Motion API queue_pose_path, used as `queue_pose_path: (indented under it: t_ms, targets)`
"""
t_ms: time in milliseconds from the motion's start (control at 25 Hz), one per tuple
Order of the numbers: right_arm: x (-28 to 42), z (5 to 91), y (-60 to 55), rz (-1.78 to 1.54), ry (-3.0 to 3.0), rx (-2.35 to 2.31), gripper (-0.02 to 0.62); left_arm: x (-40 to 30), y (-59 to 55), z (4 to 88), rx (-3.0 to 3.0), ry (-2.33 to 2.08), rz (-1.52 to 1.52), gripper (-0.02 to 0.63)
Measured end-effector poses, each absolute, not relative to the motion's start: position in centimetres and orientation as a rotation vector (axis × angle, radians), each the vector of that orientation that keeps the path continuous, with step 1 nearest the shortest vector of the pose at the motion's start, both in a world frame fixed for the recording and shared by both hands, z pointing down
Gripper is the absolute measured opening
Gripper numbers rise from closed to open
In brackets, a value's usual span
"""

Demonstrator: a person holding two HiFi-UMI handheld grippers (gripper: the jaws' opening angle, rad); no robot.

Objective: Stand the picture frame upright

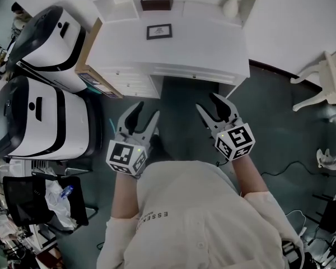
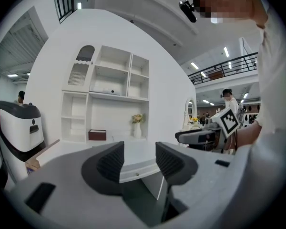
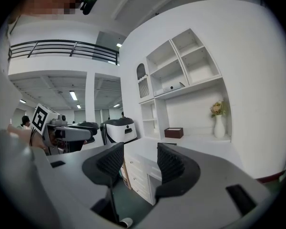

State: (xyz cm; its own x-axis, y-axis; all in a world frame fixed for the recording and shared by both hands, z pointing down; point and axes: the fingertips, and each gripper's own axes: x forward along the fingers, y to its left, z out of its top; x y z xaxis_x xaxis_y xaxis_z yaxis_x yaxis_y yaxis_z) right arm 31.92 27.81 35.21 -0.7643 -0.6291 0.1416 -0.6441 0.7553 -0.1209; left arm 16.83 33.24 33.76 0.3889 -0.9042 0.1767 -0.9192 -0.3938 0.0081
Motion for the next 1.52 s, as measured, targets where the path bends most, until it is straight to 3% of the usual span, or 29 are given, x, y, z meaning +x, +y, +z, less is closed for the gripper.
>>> queue_pose_path:
  t_ms: [800, 1520]
  targets:
    - [11.8, 36.2, 9.4, 0.331, -2.674, 1.211, 0.23, -4.3, 13.1, 35.2, 2.581, -1.389, 0.207, 0.186]
    - [9.6, 41.0, -5.0, 0.383, -2.522, 1.195, 0.23, -4.9, 0.1, 39.7, 2.569, -1.196, 0.324, 0.186]
